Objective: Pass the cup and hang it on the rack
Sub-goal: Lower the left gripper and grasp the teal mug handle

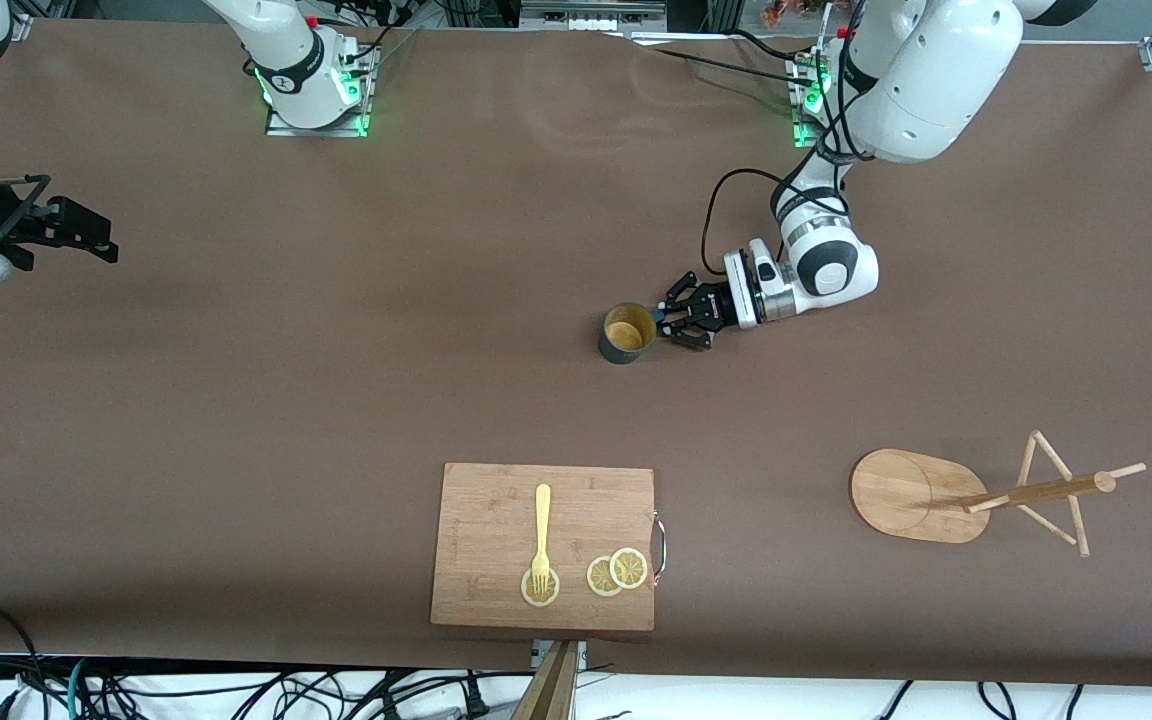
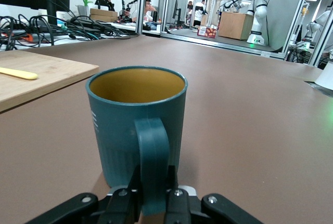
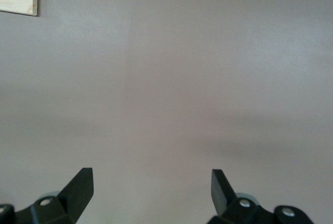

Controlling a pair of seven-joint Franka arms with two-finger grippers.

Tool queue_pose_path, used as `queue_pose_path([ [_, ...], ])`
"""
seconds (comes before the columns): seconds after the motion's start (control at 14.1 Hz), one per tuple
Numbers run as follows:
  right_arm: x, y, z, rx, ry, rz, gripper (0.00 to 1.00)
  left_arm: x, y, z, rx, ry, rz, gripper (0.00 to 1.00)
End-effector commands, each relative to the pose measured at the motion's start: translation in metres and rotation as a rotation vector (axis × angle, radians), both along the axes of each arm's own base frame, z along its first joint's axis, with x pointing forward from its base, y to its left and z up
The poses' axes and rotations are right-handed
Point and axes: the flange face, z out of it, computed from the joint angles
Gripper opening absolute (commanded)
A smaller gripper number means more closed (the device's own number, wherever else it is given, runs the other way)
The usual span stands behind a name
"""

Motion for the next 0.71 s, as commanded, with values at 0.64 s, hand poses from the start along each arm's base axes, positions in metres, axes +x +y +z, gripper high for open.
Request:
queue_pose_path([
  [0.64,0.001,-0.004,0.003,0.003,-0.002,-0.020,1.00,0.074,0.106,0.137,-0.035,0.458,0.115,0.00],
])
